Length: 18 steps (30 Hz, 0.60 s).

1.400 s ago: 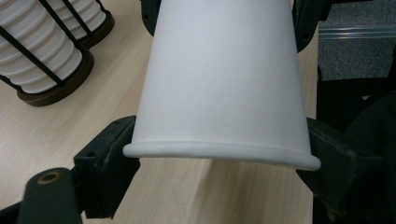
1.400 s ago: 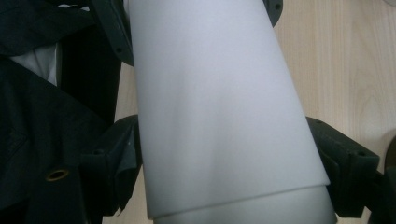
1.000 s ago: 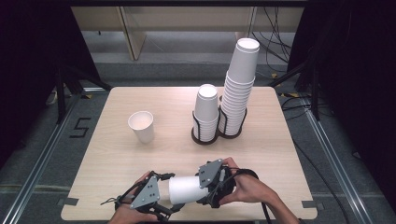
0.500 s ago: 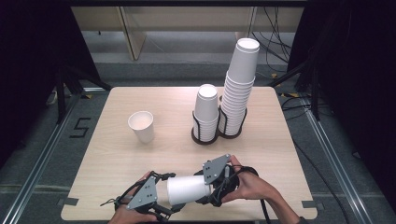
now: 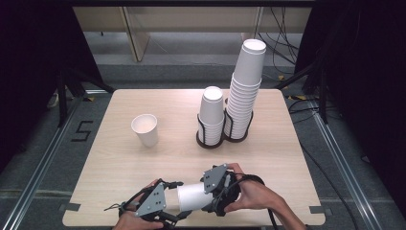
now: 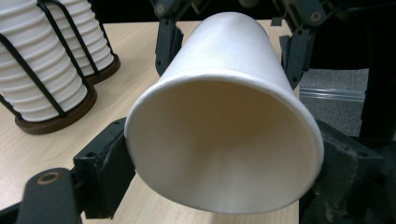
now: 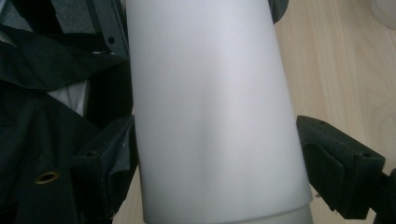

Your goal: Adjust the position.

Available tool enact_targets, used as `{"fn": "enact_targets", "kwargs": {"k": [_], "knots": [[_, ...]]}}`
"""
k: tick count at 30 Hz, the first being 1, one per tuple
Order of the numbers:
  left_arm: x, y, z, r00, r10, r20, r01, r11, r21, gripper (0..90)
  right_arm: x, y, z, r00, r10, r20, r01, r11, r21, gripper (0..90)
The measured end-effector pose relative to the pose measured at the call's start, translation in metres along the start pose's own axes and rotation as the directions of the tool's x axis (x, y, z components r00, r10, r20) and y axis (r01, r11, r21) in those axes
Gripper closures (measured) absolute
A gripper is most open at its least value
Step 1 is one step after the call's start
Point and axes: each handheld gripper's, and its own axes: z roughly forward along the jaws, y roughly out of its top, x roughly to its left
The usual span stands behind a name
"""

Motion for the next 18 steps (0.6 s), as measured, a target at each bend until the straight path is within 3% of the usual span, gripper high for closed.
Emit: {"fn": "enact_targets", "kwargs": {"k": [1,5,8,11,12,13,14,18], "knots": [[0.0,0.0,0.0,1.0,-0.004,-0.004,0.004,0.9999,0.013,16.5,0.004,0.001,-0.002,0.9995,0.026,0.015,-0.026,1.0,0.013,17.0],[-0.001,0.001,0.001,1.0,0.004,-0.002,-0.004,0.9993,0.038,16.5,0.008,0.009,0.0,0.9982,-0.034,0.049,0.032,0.998,0.052,16.9],[-0.002,0.002,0.002,0.9998,0.018,-0.001,-0.018,0.9971,0.074,16.5,0.012,0.014,0.003,0.9919,-0.091,0.089,0.079,0.988,0.13,17.0],[-0.004,0.002,0.003,0.9999,0.017,0.002,-0.017,0.9969,0.077,16.5,0.014,0.016,0.011,0.989,-0.12,0.087,0.104,0.98,0.172,18.5],[-0.004,0.002,0.003,0.9998,0.017,0.003,-0.018,0.9967,0.079,16.5,0.015,0.016,0.013,0.9881,-0.127,0.087,0.109,0.976,0.189,19.2],[-0.004,0.002,0.004,0.9999,0.014,0.006,-0.014,0.9966,0.081,16.4,0.018,0.015,0.015,0.9905,-0.101,0.093,0.08,0.974,0.21,21.9],[-0.005,0.002,0.003,0.9998,0.016,0.009,-0.017,0.9958,0.09,16.3,0.015,0.016,0.017,0.9866,-0.146,0.073,0.129,0.971,0.2,22.4],[-0.003,0.001,0.004,1.0,-0.004,0.007,0.003,0.9981,0.061,12.9,0.014,0.013,0.021,0.9854,-0.158,0.062,0.144,0.971,0.19,23.1]]}}
